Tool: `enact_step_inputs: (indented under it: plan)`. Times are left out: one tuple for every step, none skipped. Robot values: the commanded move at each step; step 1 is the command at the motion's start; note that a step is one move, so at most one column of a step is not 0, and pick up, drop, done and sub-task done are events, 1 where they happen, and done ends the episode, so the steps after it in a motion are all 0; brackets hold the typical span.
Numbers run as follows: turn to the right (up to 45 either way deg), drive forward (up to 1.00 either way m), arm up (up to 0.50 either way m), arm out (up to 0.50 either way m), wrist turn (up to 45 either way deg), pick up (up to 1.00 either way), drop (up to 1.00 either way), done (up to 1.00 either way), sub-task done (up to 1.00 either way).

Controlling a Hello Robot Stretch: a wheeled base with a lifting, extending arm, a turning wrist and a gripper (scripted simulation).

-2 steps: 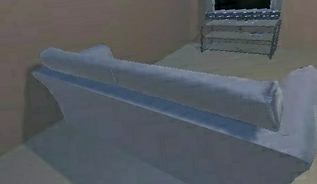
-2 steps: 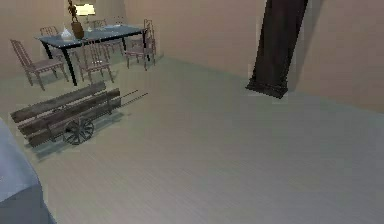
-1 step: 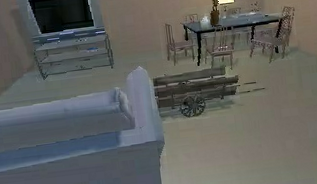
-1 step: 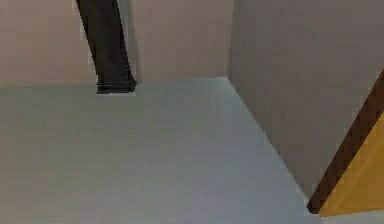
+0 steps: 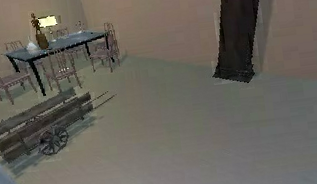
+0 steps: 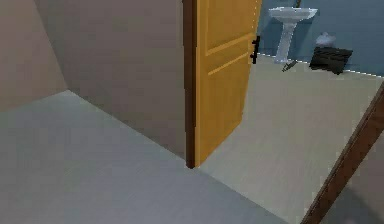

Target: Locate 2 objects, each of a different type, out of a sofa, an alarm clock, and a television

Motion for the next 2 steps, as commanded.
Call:
enact_step_inputs:
  plan:
    - [3.0,0.00,0.00,0.00,0.0,0.00,0.00,0.00,0.00]
    - [0.0,0.35,0.00,0.00,0.0,0.00,0.00,0.00,0.00]
